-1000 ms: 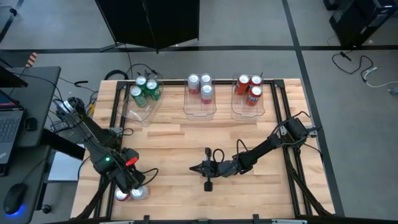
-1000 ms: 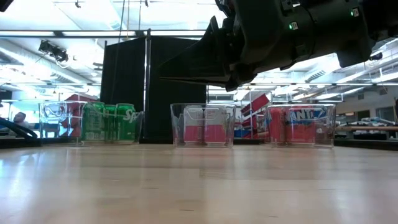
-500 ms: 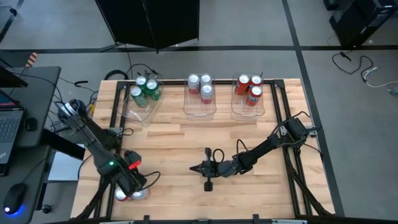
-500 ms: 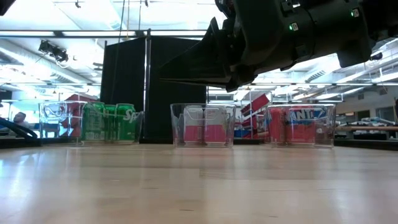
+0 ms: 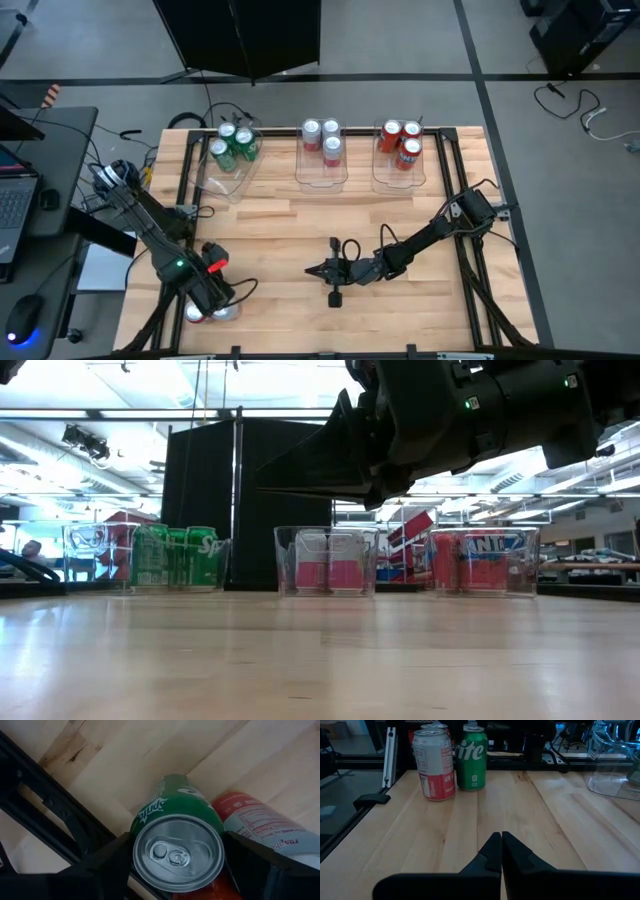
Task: Sort soda cans
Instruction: Put the green soda can into the left transparent bin
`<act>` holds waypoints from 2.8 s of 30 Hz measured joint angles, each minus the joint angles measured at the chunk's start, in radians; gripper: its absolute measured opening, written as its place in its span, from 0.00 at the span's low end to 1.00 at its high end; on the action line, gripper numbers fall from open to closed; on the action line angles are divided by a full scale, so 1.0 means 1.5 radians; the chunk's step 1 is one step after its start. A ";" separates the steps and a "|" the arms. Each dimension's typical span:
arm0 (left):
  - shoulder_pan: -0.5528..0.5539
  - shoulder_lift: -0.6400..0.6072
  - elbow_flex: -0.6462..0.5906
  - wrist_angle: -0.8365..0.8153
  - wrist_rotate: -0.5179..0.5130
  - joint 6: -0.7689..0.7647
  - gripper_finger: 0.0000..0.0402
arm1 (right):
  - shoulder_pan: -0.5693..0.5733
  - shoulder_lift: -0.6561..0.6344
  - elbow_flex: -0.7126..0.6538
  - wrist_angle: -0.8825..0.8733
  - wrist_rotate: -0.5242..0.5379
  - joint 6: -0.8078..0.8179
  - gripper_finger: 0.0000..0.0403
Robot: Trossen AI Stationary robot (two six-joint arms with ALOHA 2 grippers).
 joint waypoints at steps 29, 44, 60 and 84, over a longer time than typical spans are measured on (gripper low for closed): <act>0.432 0.003 0.280 -0.213 -0.165 0.455 0.59 | 0.000 0.000 0.000 -0.004 0.000 0.005 0.00; 0.764 0.002 0.286 -0.187 -0.238 0.726 0.59 | 0.001 0.000 0.000 -0.025 0.000 0.006 0.00; 0.945 0.005 0.132 -0.014 -0.237 0.896 0.59 | 0.001 0.000 0.000 -0.047 0.000 0.033 0.00; 1.008 0.005 0.016 0.144 -0.225 0.998 0.74 | 0.001 0.000 0.000 -0.053 0.000 0.034 0.00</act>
